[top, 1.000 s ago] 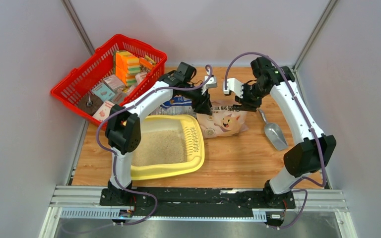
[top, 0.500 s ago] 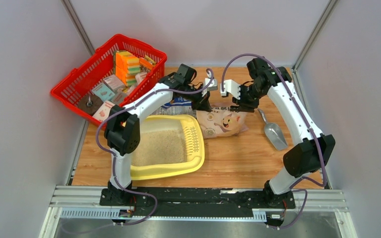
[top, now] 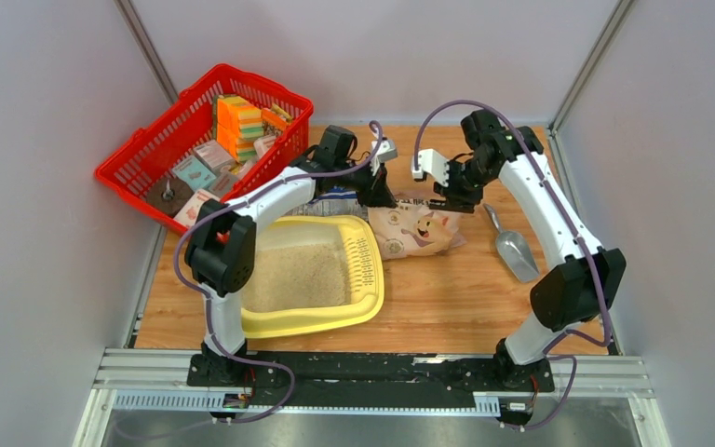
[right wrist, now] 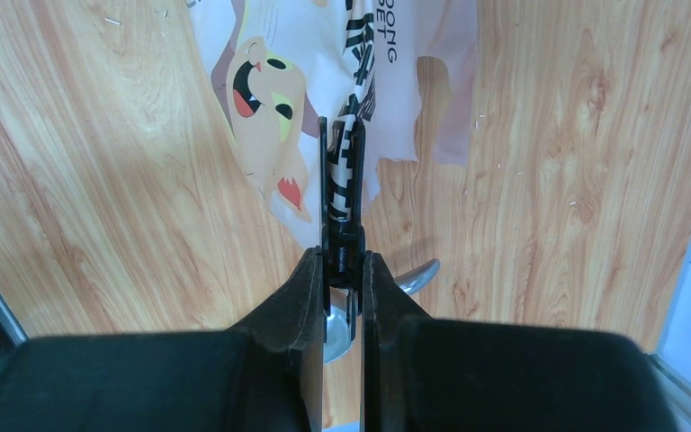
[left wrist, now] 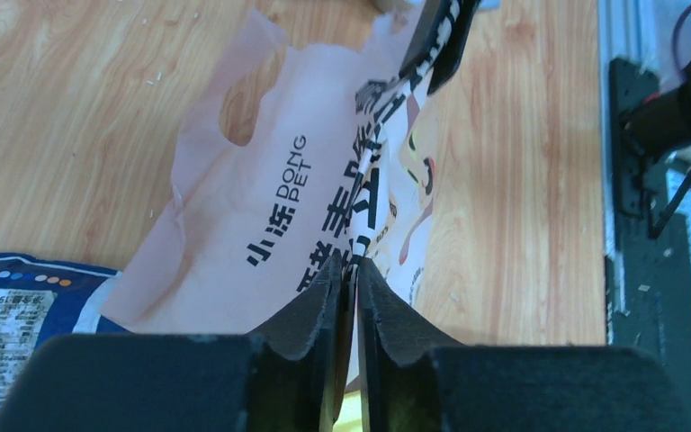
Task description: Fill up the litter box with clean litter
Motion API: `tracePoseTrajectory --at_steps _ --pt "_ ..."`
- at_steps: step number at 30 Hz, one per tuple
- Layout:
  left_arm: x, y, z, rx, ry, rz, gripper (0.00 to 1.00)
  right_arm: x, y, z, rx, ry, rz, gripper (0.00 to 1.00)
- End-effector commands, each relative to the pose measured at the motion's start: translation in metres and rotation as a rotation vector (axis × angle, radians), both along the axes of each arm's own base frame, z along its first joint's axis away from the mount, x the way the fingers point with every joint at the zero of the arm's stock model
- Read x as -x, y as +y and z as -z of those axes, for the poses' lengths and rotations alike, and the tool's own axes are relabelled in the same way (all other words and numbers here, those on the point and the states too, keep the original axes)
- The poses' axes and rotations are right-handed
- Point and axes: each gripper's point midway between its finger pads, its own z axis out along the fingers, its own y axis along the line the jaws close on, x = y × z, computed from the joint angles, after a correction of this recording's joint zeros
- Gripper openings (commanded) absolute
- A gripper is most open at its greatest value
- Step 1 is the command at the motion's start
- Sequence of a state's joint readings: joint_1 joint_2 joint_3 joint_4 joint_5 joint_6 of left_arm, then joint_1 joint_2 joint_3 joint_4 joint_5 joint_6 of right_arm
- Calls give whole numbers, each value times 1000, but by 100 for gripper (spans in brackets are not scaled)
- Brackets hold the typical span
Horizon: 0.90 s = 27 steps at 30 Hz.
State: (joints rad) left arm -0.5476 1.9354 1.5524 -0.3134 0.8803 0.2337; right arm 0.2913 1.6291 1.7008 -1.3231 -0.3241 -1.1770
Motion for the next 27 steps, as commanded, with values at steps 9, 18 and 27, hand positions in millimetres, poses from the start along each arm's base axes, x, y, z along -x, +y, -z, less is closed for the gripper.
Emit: tracePoseTrajectory --at_steps 9,18,27 --pt "0 -9 -63 199 12 -17 44 73 -11 13 127 333 -17 0" --pt "-1 -5 -64 191 11 -29 47 71 -2 19 148 359 -8 0" --pt "-4 0 -65 183 7 -50 49 81 4 26 127 413 2 0"
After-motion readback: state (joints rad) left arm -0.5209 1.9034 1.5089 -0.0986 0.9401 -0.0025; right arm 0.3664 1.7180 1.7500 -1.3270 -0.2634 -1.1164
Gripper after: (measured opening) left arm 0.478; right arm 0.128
